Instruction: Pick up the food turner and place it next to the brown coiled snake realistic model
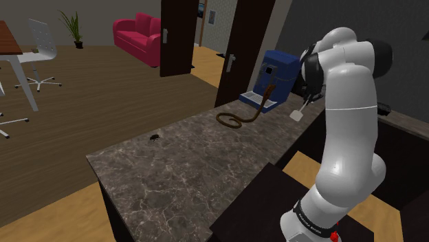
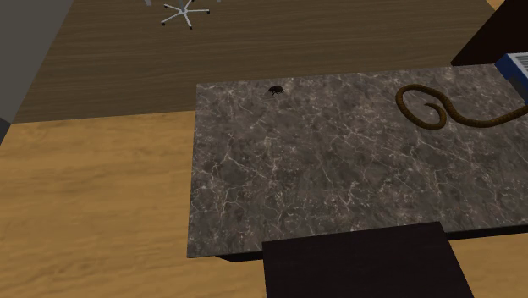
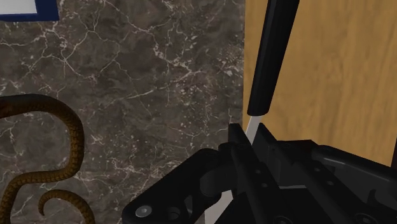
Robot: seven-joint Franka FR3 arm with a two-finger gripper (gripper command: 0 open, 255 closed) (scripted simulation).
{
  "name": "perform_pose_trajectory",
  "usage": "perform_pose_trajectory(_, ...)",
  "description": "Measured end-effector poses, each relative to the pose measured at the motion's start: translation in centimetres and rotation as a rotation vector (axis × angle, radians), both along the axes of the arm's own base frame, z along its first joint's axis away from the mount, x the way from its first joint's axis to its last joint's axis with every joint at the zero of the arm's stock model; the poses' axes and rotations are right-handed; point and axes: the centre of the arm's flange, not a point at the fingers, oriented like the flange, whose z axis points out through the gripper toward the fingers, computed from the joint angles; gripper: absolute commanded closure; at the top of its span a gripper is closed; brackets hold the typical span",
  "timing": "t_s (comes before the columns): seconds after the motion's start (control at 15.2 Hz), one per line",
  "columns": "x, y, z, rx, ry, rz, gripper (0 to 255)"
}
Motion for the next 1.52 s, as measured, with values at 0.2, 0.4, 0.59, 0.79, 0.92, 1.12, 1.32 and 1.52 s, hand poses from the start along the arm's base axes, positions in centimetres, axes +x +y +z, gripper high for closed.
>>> perform_pose_trajectory(0.2, 0.0, -0.1, -1.6, 0.0, 0.0, 0.0, 255)
perform_pose_trajectory(0.4, 0.0, 0.0, -3.1, 0.0, 0.0, 0.0, 255)
perform_pose_trajectory(0.59, 0.0, 0.0, -4.7, 0.0, 0.0, 0.0, 255)
perform_pose_trajectory(0.79, -0.1, 0.1, -6.4, 0.0, 0.0, -0.002, 255)
perform_pose_trajectory(0.92, -0.1, 0.1, -7.4, 0.0, 0.0, -0.001, 255)
perform_pose_trajectory(1.12, 0.0, 0.0, -9.0, 0.0, 0.0, 0.0, 255)
perform_pose_trajectory(1.32, 0.0, 0.1, -10.5, 0.0, 0.0, 0.0, 255)
perform_pose_trajectory(1.52, -0.1, 0.0, -12.1, 0.0, 0.0, -0.001, 255)
